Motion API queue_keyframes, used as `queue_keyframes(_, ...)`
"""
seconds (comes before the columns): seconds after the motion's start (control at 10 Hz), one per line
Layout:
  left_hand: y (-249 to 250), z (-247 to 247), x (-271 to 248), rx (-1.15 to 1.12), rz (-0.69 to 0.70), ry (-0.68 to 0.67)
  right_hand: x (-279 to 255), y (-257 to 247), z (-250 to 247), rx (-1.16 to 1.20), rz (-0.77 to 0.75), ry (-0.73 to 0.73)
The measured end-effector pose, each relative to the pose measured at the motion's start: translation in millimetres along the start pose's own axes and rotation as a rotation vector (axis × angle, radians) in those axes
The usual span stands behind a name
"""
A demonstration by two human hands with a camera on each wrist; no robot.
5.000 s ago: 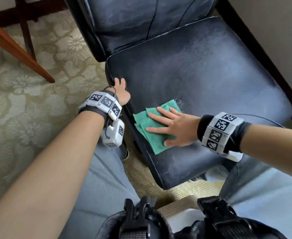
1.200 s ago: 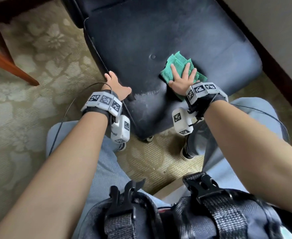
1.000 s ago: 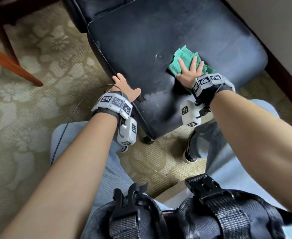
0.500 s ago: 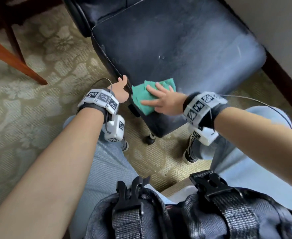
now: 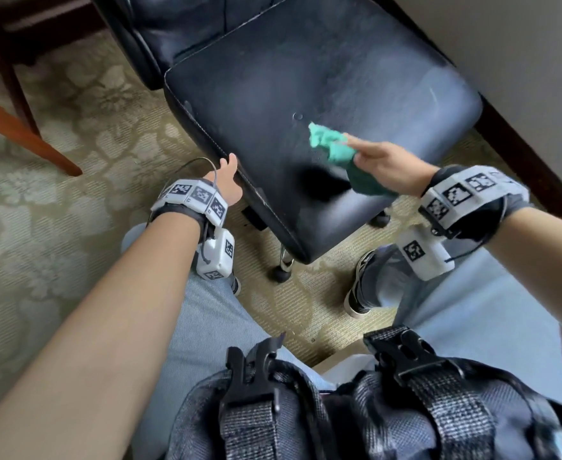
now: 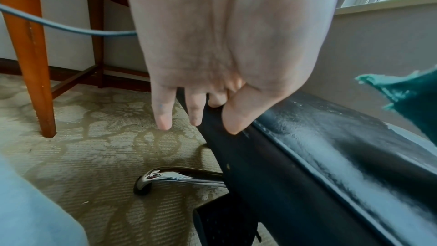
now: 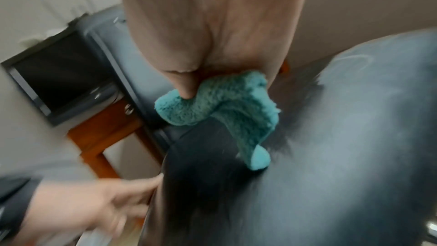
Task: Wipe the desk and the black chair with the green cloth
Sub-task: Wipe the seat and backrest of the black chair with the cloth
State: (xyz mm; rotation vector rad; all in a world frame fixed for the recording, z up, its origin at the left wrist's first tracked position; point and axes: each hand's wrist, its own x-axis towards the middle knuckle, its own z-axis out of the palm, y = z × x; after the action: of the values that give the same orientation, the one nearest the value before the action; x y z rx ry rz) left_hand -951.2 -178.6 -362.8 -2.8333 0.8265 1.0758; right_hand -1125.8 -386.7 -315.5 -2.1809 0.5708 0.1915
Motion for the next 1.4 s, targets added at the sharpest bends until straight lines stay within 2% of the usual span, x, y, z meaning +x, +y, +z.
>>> queue_keyframes(0.1, 1, 1, 1, 0.004, -0.006, 0.006, 14, 8, -25, -0.045, 0.081, 0.205)
queue_keyframes(0.2, 1, 3, 0, -0.010, -0.011, 0.022, 29, 14, -18, -0.129, 0.164, 0.222)
queue_keyframes(0.3, 3, 5, -2, -0.016, -0.013, 0.041, 36, 20, 16, -0.220, 0.283, 0.058)
queue_keyframes(0.4, 6, 6, -2, -0.031, -0.020, 0.055, 34, 20, 43, -0.193, 0.370, 0.083)
queue_keyframes(0.6, 8, 5, 4, -0.087, -0.008, 0.076, 24, 12, 62, -0.077, 0.389, 0.104)
queue_keyframes(0.8, 1, 9, 5, 0.099, 0.020, 0.072, 2, -6, 96, 0.021, 0.371, 0.092)
queue_keyframes(0.9, 2, 8, 6, 0.163, -0.028, 0.041, -10, -14, 113, 0.047, 0.343, 0.091)
queue_keyframes(1.0, 7, 7, 2, 0.166, -0.020, 0.074, -20, -19, 129, 0.049, 0.303, 0.129)
queue_keyframes(1.1, 13, 11, -2, 0.246, -0.033, 0.034, -23, -18, 129, 0.120, 0.290, 0.207)
queue_keyframes(1.2, 13, 14, -9, 0.205, 0.006, 0.053, -19, -12, 115, 0.196, 0.310, 0.299)
queue_keyframes(1.3, 16, 18, -12, 0.185, 0.054, 0.100, -17, -8, 106, 0.238, 0.349, 0.316)
queue_keyframes(1.4, 21, 23, -16, 0.193, 0.069, 0.068, -16, 0, 98, 0.291, 0.420, 0.337)
